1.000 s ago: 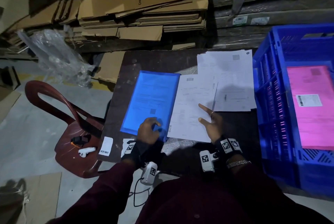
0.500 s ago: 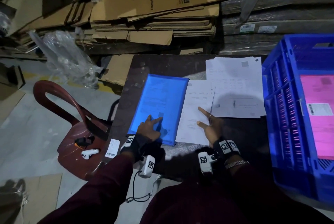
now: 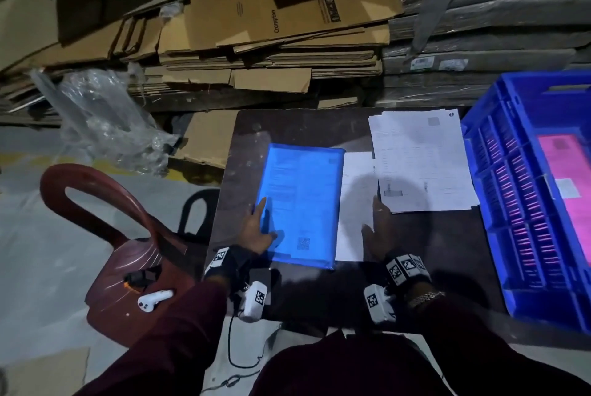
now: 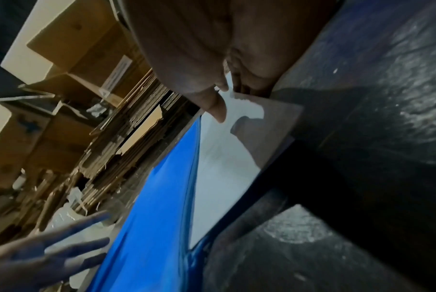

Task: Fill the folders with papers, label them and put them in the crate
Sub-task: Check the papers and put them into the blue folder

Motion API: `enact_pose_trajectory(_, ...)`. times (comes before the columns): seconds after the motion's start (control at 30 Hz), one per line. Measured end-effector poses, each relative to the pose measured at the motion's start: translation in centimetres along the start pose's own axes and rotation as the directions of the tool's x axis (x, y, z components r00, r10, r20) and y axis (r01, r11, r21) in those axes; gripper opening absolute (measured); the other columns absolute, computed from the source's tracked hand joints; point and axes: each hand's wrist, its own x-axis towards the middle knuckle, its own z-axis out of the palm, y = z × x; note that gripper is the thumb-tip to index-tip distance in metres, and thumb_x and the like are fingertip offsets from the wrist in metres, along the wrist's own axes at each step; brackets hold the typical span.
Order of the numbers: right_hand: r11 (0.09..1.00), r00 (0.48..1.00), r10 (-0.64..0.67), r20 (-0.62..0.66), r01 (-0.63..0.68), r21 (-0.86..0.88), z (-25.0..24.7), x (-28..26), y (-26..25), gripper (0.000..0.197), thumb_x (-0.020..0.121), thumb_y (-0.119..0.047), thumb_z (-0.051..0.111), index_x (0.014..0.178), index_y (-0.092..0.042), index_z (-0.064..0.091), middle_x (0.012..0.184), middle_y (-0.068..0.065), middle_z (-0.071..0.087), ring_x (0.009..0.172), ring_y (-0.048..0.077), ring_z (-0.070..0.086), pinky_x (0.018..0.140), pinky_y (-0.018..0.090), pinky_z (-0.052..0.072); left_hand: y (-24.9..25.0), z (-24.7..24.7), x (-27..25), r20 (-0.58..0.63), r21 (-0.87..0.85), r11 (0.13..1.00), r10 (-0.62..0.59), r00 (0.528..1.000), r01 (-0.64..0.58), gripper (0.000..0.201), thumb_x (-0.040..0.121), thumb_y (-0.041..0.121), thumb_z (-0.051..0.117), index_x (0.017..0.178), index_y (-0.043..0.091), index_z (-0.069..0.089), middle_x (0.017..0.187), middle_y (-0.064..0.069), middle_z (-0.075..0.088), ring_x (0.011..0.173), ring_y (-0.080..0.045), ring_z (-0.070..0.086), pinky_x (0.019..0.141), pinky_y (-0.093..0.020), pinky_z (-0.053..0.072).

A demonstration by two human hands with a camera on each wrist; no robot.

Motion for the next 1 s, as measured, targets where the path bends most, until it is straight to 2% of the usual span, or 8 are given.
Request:
enact_pose_trajectory(0.07, 0.997, 1.0, 0.001, 0.013, 0.001, -0.082, 0.9, -0.1, -0.1, 0.075, 0.085, -0.006, 0.048, 0.151, 0.004, 0.014, 0.16, 0.02, 0.016, 0.148, 0.031, 0.019, 0.116, 0.014, 0.008, -0.4, 0.2, 0.2, 0.001, 0.006, 1.0, 0.012, 1.0, -0.012, 0.09, 0.079, 0.012, 0.076, 0.153, 0.024, 0.025, 0.151, -0.012, 0.032, 0.137, -0.033, 0.038, 0.105, -0.037, 0.037)
enact_pose_trajectory(0.17, 0.981, 0.999, 0.006, 0.032, 0.0, -0.192, 2.2, 0.4, -0.2, 0.079, 0.08, -0.016, 0.044, 0.152, 0.004, 0.019, 0.158, 0.02, 0.023, 0.143, 0.036, 0.032, 0.118, 0.038, 0.027, -0.9, 0.3, 0.5, 0.009, -0.004, 0.998, 0.067, 0.998, -0.067, 0.088, 0.078, 0.018, 0.076, 0.152, 0.025, 0.028, 0.144, -0.013, 0.043, 0.13, -0.032, 0.045, 0.103, -0.037, 0.041)
enact_pose_trajectory(0.23, 0.973, 0.999, 0.017, 0.037, -0.008, -0.23, 2.5, 0.8, -0.3, 0.081, 0.077, -0.02, 0.044, 0.152, 0.003, 0.022, 0.154, 0.023, 0.034, 0.136, 0.039, 0.041, 0.112, 0.044, 0.036, -1.1, 0.4, 0.2, 0.032, -0.047, 0.994, 0.096, 0.995, -0.094, 0.085, 0.077, 0.018, 0.075, 0.15, 0.025, 0.032, 0.141, -0.013, 0.047, 0.129, -0.03, 0.046, 0.104, -0.037, 0.043)
enact_pose_trajectory(0.43, 0.969, 0.996, 0.089, 0.005, -0.085, -0.23, 2.4, 1.6, -1.6, 0.072, 0.093, -0.007, 0.055, 0.154, -0.001, 0.016, 0.159, 0.019, 0.024, 0.147, 0.032, 0.024, 0.119, 0.035, 0.019, -2.6, 0.0, 0.5, 0.045, -0.137, 0.981, 0.147, 0.988, -0.14, 0.079, 0.071, 0.006, 0.077, 0.142, 0.013, 0.045, 0.135, -0.01, 0.054, 0.125, -0.025, 0.049, 0.104, -0.031, 0.04)
enact_pose_trajectory(0.63, 0.974, 0.985, 0.131, 0.113, -0.107, -0.2, 4.6, 0.9, -2.2, 0.076, 0.094, -0.019, 0.056, 0.157, -0.016, 0.014, 0.159, 0.011, 0.028, 0.147, 0.035, 0.021, 0.122, 0.044, 0.002, -6.3, 2.6, 3.4, 0.134, -0.315, 0.936, 0.208, 0.969, -0.158, 0.069, 0.056, 0.036, 0.08, 0.122, 0.048, 0.059, 0.132, 0.011, 0.057, 0.121, -0.012, 0.058, 0.104, -0.043, 0.048)
enact_pose_trajectory(0.77, 0.98, 0.988, 0.143, 0.051, -0.135, -0.146, 4.6, 1.2, -1.9, 0.082, 0.089, -0.026, 0.062, 0.156, -0.017, 0.016, 0.157, 0.016, 0.031, 0.144, 0.036, 0.028, 0.118, 0.048, 0.023, -5.5, 1.7, 2.7, 0.133, -0.299, 0.937, 0.228, 0.965, -0.18, 0.072, 0.057, 0.033, 0.08, 0.123, 0.047, 0.056, 0.137, 0.007, 0.053, 0.127, -0.013, 0.052, 0.109, -0.041, 0.043)
enact_pose_trajectory(0.9, 0.964, 0.982, 0.125, 0.141, -0.087, -0.251, 4.1, 0.5, -2.8, 0.078, 0.094, -0.024, 0.052, 0.157, -0.012, 0.007, 0.163, 0.008, 0.012, 0.151, 0.026, 0.009, 0.122, 0.039, -0.003, -6.6, 2.4, 4.0, 0.176, -0.217, 0.959, 0.225, 0.958, -0.185, 0.086, 0.055, 0.034, 0.081, 0.135, 0.044, 0.048, 0.149, 0.003, 0.043, 0.136, -0.012, 0.041, 0.114, -0.038, 0.036)
enact_pose_trajectory(1.0, 0.966, 0.964, 0.099, 0.248, -0.033, -0.258, 4.0, 0.4, -3.1, 0.085, 0.093, -0.018, 0.058, 0.157, -0.016, 0.002, 0.164, 0.0, 0.006, 0.151, 0.023, 0.006, 0.119, 0.036, -0.007, -6.3, 1.9, 4.0, 0.177, -0.171, 0.961, 0.245, 0.953, -0.215, 0.091, 0.051, 0.036, 0.084, 0.133, 0.052, 0.047, 0.146, 0.009, 0.047, 0.132, -0.013, 0.047, 0.108, -0.041, 0.044)
